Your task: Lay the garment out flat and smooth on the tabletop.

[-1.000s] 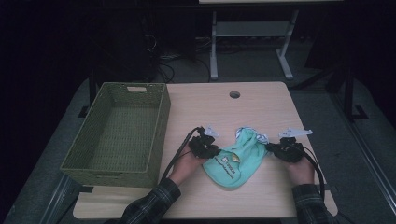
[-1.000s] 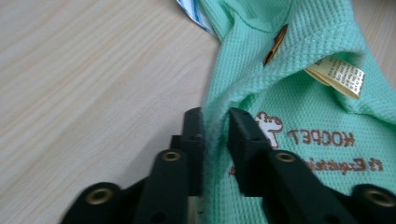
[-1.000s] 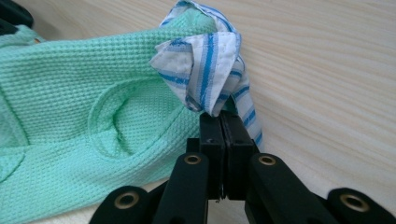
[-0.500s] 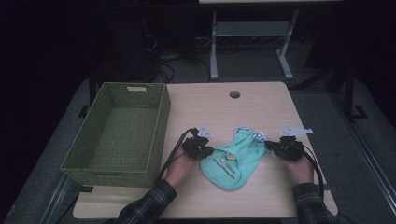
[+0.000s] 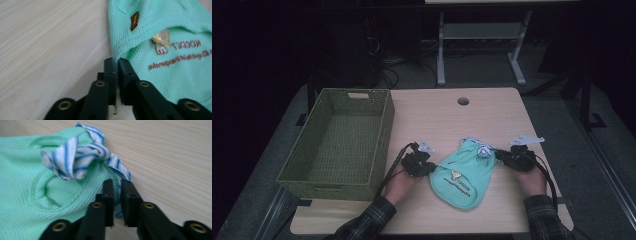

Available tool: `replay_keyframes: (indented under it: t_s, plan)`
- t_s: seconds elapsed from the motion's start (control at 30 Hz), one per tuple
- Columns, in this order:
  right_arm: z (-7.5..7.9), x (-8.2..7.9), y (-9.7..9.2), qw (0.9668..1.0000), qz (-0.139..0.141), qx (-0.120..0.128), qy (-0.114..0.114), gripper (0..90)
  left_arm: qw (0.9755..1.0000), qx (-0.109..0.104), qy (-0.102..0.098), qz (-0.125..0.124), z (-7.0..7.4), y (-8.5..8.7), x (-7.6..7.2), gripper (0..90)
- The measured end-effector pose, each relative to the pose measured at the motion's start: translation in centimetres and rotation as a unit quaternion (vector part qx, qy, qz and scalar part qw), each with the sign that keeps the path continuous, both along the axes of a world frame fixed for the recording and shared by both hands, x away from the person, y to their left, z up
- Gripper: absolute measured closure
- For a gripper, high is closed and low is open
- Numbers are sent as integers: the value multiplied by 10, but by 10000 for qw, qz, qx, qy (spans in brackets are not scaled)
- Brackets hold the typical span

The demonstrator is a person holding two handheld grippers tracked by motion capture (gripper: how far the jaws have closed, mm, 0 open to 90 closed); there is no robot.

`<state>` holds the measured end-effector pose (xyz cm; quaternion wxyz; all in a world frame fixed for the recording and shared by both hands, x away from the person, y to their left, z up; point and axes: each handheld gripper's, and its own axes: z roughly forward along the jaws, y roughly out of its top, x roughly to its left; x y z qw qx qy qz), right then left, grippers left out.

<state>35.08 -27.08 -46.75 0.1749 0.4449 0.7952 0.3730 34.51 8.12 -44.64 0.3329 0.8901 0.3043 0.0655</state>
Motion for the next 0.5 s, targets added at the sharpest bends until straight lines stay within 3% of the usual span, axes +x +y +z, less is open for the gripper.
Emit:
replay_keyframes:
  t_s: [0.13, 0.23, 0.37, 0.5]
  plan:
    - [7, -7, -1, 9999, -2, 146, -13, 743, 9997, -230, -85, 50, 10, 1, 2, 775]
    - [10, -13, 0, 9996, 74, 248, 73, 777, 9995, -289, -89, 17, 15, 0, 7, 776]
    - [12, -24, 5, 9992, 207, 313, 164, 869, 9992, -378, -29, -84, 17, -6, 14, 897]
    - [15, -33, 12, 9986, 343, 362, 169, 898, 9989, -434, -1, -179, 18, -17, 24, 898]
